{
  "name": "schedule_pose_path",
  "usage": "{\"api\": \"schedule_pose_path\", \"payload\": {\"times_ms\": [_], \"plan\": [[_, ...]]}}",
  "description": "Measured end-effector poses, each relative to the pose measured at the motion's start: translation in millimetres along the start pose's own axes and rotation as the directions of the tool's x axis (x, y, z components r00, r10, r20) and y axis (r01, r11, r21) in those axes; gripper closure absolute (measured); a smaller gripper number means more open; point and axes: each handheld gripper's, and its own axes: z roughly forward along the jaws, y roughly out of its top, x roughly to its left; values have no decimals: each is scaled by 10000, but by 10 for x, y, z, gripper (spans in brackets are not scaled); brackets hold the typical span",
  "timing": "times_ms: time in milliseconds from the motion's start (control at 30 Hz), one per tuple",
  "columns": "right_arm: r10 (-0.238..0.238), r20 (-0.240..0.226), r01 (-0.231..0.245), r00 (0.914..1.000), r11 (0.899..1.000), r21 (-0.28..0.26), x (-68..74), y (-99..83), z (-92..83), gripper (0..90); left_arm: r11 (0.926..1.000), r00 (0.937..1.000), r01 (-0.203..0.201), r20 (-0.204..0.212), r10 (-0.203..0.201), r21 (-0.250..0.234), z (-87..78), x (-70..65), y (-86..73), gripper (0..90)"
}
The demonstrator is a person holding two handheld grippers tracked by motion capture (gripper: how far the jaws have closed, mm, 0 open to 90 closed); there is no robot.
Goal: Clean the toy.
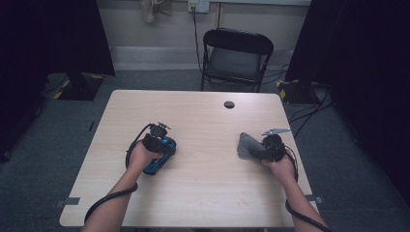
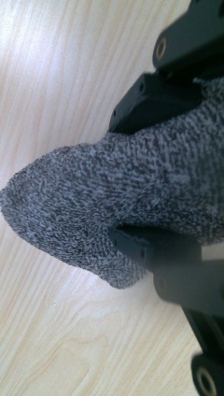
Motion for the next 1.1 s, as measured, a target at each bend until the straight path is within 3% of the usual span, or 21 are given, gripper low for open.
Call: {"api": "schedule_pose_path", "payload": {"times_ms": [100,400,1100], "plan": [[-68,-11,68,10000,10000,-13,5,5,-4,363,9997,9997,213,142,-211,-114,-39,31,2,221],[-172,-53,171,9998,9998,-142,26,59,-53,226,9994,9994,262,250,-257,-232,-141,42,-20,203],[-565,-731,519,9957,9967,-630,204,202,-274,150,9938,9983,28,578,36,-1107,-467,-85,-26,153]]}}
